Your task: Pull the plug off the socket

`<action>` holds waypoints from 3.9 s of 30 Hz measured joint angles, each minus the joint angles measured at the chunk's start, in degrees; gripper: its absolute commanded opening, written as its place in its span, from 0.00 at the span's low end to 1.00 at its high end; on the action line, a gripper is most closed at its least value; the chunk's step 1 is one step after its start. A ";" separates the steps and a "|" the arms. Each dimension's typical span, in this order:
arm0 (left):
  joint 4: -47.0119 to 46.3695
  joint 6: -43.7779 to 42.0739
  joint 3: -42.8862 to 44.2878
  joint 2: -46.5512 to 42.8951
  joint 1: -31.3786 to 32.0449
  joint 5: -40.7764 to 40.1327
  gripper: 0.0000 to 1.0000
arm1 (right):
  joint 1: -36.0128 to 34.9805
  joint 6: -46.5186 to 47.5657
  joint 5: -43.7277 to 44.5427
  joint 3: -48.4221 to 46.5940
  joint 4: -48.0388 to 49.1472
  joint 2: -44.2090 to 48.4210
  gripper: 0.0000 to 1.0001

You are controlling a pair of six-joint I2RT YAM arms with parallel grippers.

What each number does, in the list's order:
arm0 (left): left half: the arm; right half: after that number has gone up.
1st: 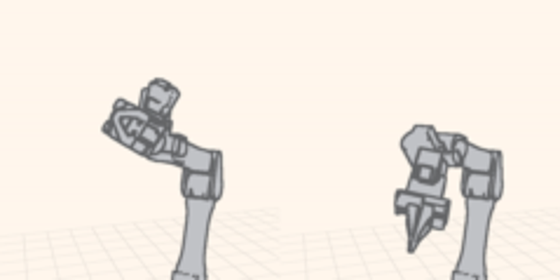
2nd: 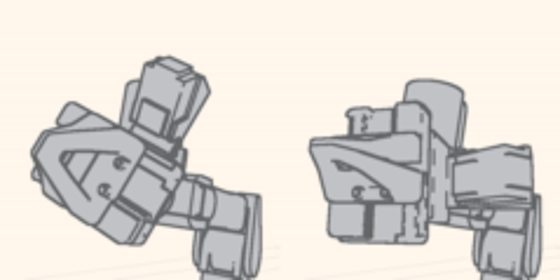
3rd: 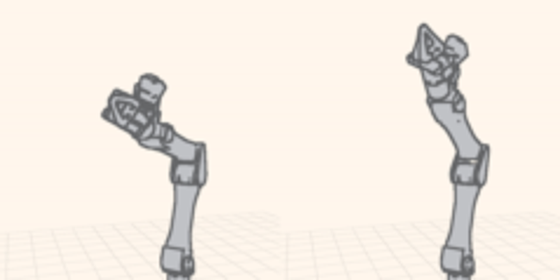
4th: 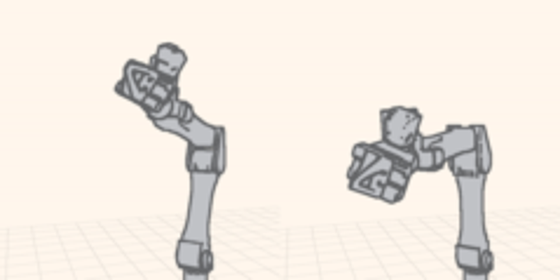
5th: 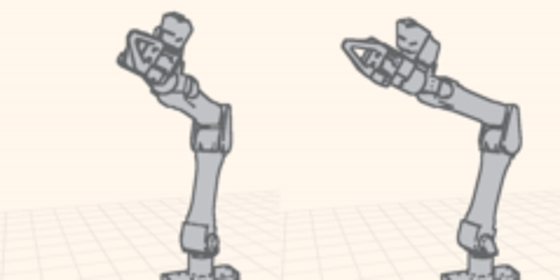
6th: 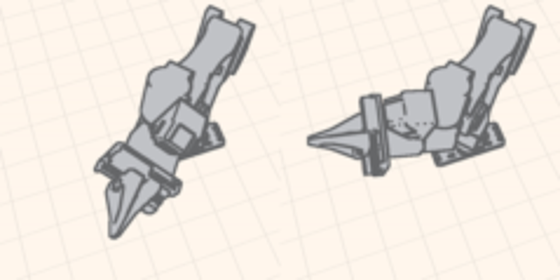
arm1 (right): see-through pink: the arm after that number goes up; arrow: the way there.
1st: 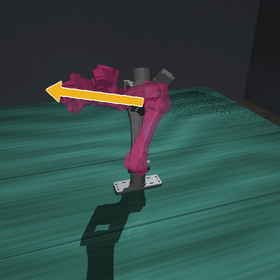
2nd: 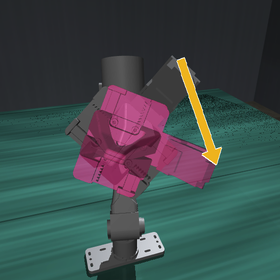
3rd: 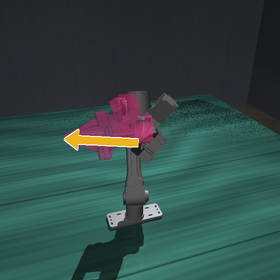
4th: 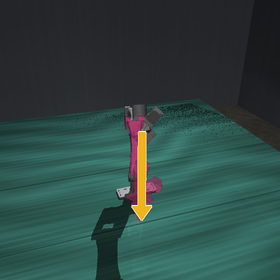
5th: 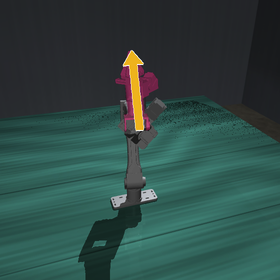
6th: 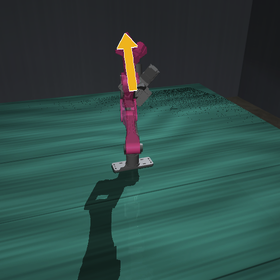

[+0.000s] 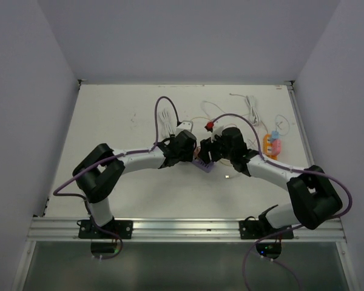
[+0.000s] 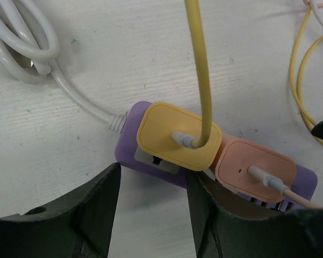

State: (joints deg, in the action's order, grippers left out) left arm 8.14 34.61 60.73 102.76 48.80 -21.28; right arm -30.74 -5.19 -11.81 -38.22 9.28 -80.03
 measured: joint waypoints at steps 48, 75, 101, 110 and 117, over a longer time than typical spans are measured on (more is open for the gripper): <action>0.46 -1.22 1.18 0.83 -2.36 3.96 0.52 | -3.28 0.31 8.13 2.19 1.38 12.41 0.00; 1.92 -1.25 -3.76 -4.04 -7.80 4.57 0.52 | -3.28 -20.83 17.20 -0.09 -51.32 29.31 0.00; 2.67 -1.25 -5.14 -5.62 -7.93 4.50 0.53 | -2.62 -21.73 21.53 -10.34 -56.70 26.93 0.99; 2.78 -1.31 -5.14 -5.81 -8.28 5.42 0.53 | -2.73 -13.35 14.71 -17.57 -50.56 26.64 0.99; 3.08 -1.33 -5.14 -5.95 -8.35 5.88 0.53 | -5.68 -7.43 7.78 -17.09 -37.03 9.84 0.99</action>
State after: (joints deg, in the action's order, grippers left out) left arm 11.22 33.28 55.59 96.82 40.45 -15.40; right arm -36.42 -12.62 -4.03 -55.31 -27.75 -70.19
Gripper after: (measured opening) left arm 0.531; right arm 0.986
